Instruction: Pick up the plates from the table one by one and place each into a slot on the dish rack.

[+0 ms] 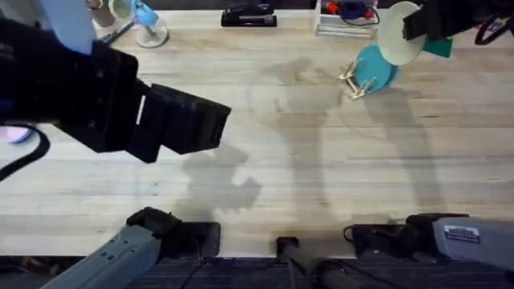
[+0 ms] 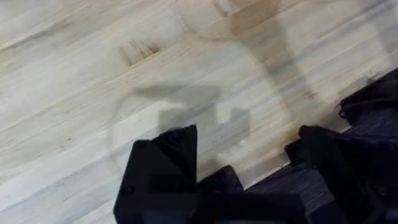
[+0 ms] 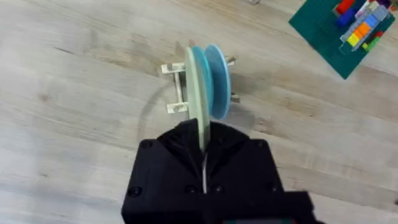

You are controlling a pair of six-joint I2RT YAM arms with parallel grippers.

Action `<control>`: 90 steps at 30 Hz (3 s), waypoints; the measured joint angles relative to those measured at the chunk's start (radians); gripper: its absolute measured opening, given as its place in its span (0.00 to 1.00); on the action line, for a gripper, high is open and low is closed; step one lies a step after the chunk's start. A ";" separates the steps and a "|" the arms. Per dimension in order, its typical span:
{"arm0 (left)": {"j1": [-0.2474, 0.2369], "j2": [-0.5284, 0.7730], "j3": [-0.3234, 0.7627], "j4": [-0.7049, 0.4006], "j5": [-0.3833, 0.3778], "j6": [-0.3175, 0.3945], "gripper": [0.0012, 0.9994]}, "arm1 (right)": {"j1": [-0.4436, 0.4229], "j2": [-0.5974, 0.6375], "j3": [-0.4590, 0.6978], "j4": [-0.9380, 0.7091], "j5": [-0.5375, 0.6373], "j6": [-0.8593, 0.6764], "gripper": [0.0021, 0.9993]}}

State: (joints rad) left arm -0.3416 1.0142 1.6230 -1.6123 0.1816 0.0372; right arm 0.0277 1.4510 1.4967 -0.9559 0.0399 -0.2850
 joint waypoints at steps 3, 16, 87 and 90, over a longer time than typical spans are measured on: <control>0.000 0.000 0.000 0.000 0.000 0.000 1.00 | 0.000 0.016 0.000 0.002 -0.003 0.000 0.03; 0.000 0.000 0.000 0.000 -0.004 0.000 1.00 | 0.000 0.059 0.000 0.000 -0.003 -0.001 0.03; 0.000 0.000 0.000 0.000 -0.022 0.000 0.99 | 0.020 0.173 0.000 0.040 -0.003 -0.041 0.03; 0.000 0.000 0.000 0.000 -0.022 0.000 0.99 | 0.020 0.177 0.000 0.041 -0.003 -0.042 0.03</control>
State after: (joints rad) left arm -0.3416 1.0144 1.6230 -1.6119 0.1596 0.0372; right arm 0.0475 1.6281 1.4967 -0.9154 0.0364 -0.3267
